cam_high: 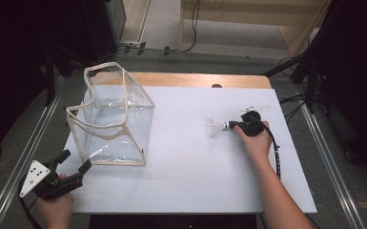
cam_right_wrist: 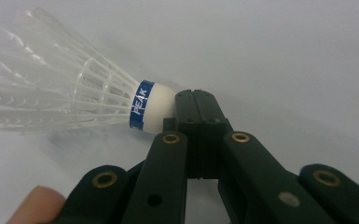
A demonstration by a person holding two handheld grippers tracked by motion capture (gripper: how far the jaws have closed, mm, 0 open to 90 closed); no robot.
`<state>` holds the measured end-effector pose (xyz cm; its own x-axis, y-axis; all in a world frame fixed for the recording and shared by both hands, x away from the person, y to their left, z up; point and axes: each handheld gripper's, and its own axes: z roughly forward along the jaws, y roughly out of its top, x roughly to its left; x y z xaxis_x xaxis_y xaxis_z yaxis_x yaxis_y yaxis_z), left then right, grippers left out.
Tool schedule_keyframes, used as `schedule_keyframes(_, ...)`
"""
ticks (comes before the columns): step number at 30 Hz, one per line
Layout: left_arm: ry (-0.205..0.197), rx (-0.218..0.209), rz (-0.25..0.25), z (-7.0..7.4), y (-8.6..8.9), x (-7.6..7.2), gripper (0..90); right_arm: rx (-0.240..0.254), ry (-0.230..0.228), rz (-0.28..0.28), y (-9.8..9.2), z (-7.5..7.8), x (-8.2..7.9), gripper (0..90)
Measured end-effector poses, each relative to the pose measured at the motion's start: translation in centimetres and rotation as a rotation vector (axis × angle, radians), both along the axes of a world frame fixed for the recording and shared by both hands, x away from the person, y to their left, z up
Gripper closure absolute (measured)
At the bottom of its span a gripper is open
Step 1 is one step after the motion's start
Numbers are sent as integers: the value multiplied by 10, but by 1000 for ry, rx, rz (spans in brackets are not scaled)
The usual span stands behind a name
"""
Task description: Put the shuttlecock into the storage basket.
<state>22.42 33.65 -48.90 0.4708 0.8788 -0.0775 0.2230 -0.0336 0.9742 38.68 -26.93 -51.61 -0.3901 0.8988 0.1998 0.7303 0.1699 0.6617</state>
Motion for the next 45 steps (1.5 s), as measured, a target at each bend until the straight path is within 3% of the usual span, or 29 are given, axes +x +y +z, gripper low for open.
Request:
schedule_keyframes(18,0,1,-1,0,0,0,138,1,-26,92,20,4,-30,879)
schedule_keyframes(24,1,2,-1,0,0,0,138,-7,-42,134,29,8,-42,879)
schedule_keyframes(29,1,3,-2,0,0,0,138,-26,-58,204,41,9,-48,879)
schedule_keyframes(34,2,5,-2,0,-1,0,138,-33,-82,236,51,12,-47,879)
schedule_keyframes(45,2,5,-1,0,-1,0,138,-46,-96,217,58,12,-25,879)
